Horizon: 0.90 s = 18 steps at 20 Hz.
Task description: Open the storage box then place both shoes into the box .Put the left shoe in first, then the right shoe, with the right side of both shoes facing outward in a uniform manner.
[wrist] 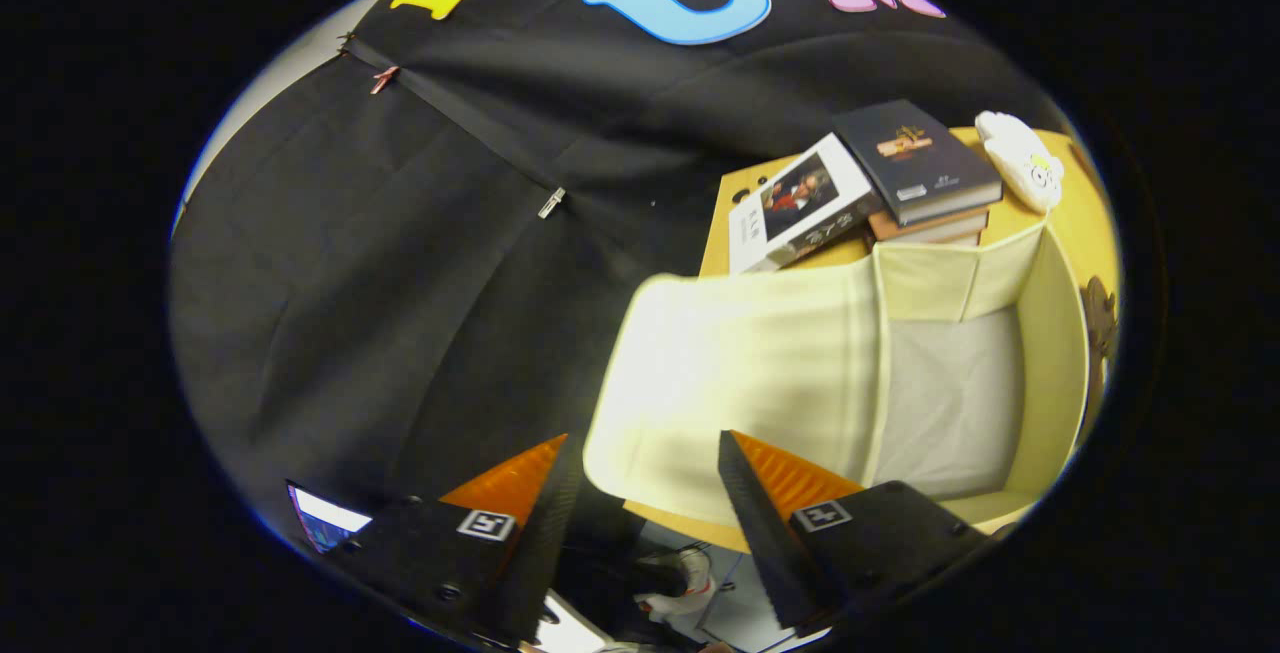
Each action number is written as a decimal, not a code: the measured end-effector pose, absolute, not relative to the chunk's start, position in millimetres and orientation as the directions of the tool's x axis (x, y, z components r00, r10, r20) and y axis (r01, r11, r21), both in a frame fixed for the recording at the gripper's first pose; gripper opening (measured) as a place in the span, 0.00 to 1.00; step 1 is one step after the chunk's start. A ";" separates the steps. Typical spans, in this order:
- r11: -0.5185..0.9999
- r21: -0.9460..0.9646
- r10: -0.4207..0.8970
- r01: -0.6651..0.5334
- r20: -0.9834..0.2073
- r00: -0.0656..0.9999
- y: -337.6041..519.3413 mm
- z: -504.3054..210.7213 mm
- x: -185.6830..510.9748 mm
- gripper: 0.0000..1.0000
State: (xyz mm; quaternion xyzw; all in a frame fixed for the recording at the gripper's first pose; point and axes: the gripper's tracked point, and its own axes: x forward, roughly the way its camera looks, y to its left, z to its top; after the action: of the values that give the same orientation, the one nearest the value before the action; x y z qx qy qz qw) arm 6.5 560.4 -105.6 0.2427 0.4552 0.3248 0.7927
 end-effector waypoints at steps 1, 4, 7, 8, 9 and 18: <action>0.681 0.665 0.727 -0.308 -0.559 0.399 550.0 -102.9 11.7 0.92; 0.728 0.588 0.679 -0.352 -0.547 0.490 512.5 -96.4 31.5 0.98; 0.789 0.466 0.613 -0.401 -0.546 0.571 460.8 -96.1 49.1 0.98; 0.809 0.427 0.587 -0.405 -0.542 0.602 440.7 -97.2 56.3 0.98; 0.832 0.380 0.554 -0.404 -0.532 0.640 419.7 -96.4 64.2 0.98; 0.979 -0.016 0.174 -0.205 -0.463 0.869 208.3 -111.3 115.3 0.97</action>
State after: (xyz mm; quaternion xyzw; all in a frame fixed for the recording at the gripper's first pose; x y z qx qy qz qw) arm 115.3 208.3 -111.3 -0.0323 0.2365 0.0981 0.9661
